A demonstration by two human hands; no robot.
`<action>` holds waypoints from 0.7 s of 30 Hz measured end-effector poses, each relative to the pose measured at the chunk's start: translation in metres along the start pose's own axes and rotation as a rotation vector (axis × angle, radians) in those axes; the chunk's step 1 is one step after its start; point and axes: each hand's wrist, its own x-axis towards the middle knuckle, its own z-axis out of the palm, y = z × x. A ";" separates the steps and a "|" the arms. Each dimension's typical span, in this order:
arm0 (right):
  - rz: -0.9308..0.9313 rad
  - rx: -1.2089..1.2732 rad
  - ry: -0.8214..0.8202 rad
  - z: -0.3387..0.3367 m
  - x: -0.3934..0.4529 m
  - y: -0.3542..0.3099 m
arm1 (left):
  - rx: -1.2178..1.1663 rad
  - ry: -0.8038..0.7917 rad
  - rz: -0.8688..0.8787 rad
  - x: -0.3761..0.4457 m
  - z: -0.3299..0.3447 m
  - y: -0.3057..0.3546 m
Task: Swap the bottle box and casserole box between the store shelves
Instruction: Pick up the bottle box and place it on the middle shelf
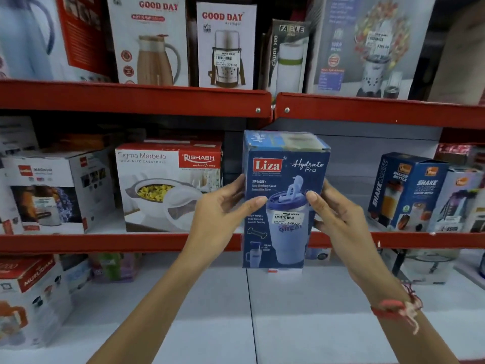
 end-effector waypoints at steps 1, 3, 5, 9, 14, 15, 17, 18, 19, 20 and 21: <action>-0.012 -0.004 0.007 -0.005 0.011 0.004 | 0.022 0.019 0.023 0.010 0.006 -0.003; -0.024 -0.001 0.018 -0.014 0.031 0.014 | 0.032 0.051 0.057 0.031 0.017 -0.012; -0.024 0.001 0.019 -0.024 0.047 0.027 | 0.044 0.060 0.072 0.049 0.027 -0.026; -0.008 0.000 0.020 -0.038 0.072 0.057 | 0.083 0.050 0.076 0.080 0.041 -0.052; 0.019 -0.003 0.039 -0.044 0.099 0.083 | 0.092 0.047 0.067 0.111 0.048 -0.076; 0.026 -0.007 0.038 -0.045 0.104 0.087 | 0.102 0.043 0.064 0.116 0.049 -0.080; 0.040 -0.020 0.027 -0.045 0.111 0.095 | 0.117 0.033 0.048 0.124 0.049 -0.087; 0.047 -0.027 0.023 -0.046 0.114 0.099 | 0.117 0.032 0.033 0.127 0.049 -0.090; 0.052 -0.032 0.023 -0.047 0.116 0.103 | 0.114 0.031 0.018 0.129 0.049 -0.093; 0.055 -0.036 0.024 -0.047 0.117 0.106 | 0.115 0.028 0.005 0.130 0.049 -0.096; 0.060 -0.040 0.024 -0.048 0.117 0.110 | 0.118 0.025 -0.006 0.131 0.049 -0.099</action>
